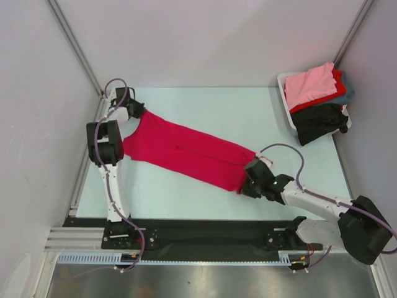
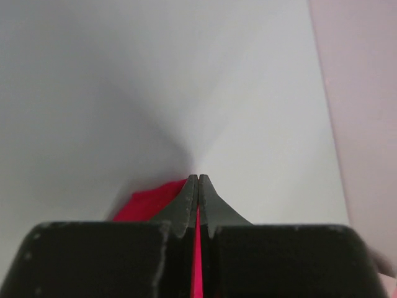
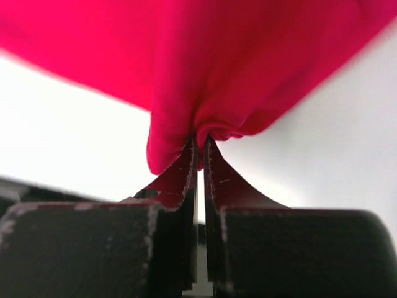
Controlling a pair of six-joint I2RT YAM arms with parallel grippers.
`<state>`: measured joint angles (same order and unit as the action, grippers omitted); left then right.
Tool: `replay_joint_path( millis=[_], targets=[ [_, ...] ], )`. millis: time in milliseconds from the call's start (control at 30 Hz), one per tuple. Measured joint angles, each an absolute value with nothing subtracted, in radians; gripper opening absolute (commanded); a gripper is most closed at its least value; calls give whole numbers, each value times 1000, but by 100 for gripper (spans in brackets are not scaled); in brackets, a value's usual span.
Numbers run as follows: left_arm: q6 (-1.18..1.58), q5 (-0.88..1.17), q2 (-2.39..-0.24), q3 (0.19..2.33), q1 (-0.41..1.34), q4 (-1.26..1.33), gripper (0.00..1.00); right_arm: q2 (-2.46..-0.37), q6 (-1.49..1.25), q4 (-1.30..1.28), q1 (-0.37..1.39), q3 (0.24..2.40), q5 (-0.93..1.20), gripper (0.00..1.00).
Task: Fold and stack the t-shirts
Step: Fold the tshirt
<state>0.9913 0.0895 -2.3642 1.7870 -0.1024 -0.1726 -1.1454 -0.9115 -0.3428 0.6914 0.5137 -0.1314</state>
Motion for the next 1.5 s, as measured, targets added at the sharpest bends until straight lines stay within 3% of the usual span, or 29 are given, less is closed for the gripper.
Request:
replay_joint_path(
  millis=[167,367,400,433,533,733,1000,1100,1133,1200,1233,1500],
  targets=[
    [1034,134,-2500,2041,-16,-198,0,-1279,-980,-348,938,641,-134,0],
    [1092,157,-2592,2241,145,-187,0,-1570,-979,-266,1100,896,-89,2],
    [1103,160,-2604,2260,173,-177,0,-1608,-969,-239,1114,929,-68,7],
    [1112,163,-2614,2273,195,-165,0,-1642,-962,-208,1124,956,-39,36],
    [1154,182,-2664,2322,265,-125,0,-1703,-933,-133,1134,998,39,64],
    [1217,184,-2739,2346,315,-83,0,-1668,-851,-99,1068,1002,123,65],
    [1259,87,-2742,2346,220,53,4,-1562,-718,-119,716,1034,182,68],
    [1273,71,-2748,2363,191,96,24,-1609,-671,-125,601,1088,203,65],
    [1279,62,-2749,2366,184,110,42,-1640,-654,-123,572,1114,212,64],
    [1272,55,-2749,2369,178,138,59,-1723,-630,-121,524,1180,237,64],
    [1269,53,-2749,2369,178,150,75,-1761,-620,-118,507,1209,247,64],
    [1146,56,-2670,2293,185,170,75,-2175,-561,-117,400,1588,377,65]
  ],
)
